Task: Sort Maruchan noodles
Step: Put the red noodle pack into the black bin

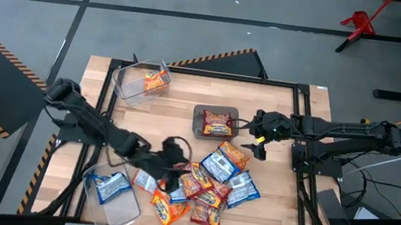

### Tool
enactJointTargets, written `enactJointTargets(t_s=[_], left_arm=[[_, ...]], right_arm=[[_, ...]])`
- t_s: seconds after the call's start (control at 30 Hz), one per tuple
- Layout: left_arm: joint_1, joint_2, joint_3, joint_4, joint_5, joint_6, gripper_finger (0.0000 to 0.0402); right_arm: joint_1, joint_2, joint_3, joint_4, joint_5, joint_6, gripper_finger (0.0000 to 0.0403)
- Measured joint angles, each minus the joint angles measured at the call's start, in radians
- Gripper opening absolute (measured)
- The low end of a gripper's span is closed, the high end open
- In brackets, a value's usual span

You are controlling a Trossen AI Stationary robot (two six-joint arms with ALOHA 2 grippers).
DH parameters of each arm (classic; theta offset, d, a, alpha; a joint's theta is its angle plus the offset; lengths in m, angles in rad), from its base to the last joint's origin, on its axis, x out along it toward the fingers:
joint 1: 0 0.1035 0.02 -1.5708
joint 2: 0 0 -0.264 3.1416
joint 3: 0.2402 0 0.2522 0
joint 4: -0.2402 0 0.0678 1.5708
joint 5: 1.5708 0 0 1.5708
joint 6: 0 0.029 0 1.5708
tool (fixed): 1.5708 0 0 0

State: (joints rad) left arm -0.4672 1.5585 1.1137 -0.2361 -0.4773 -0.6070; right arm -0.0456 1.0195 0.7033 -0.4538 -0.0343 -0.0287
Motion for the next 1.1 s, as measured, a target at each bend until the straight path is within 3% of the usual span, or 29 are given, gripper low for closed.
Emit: enactJointTargets(t_s=[0.23, 0.6, 1.1], left_arm=[[0.000, 0.133, -0.001, 0.070, 0.137, 0.242, 0.0160], [-0.098, 0.158, 0.000, 0.076, 0.094, 0.575, 0.0161], [-0.087, 0.224, 0.004, 0.178, 0.100, 0.652, 0.0195]], right_arm=[[0.000, 0.000, 0.000, 0.000, -0.011, -0.026, 0.0344], [0.000, 0.000, 0.000, 0.000, -0.011, -0.026, 0.0344], [0.000, 0.000, 0.000, -0.012, -0.011, -0.021, 0.0344]])
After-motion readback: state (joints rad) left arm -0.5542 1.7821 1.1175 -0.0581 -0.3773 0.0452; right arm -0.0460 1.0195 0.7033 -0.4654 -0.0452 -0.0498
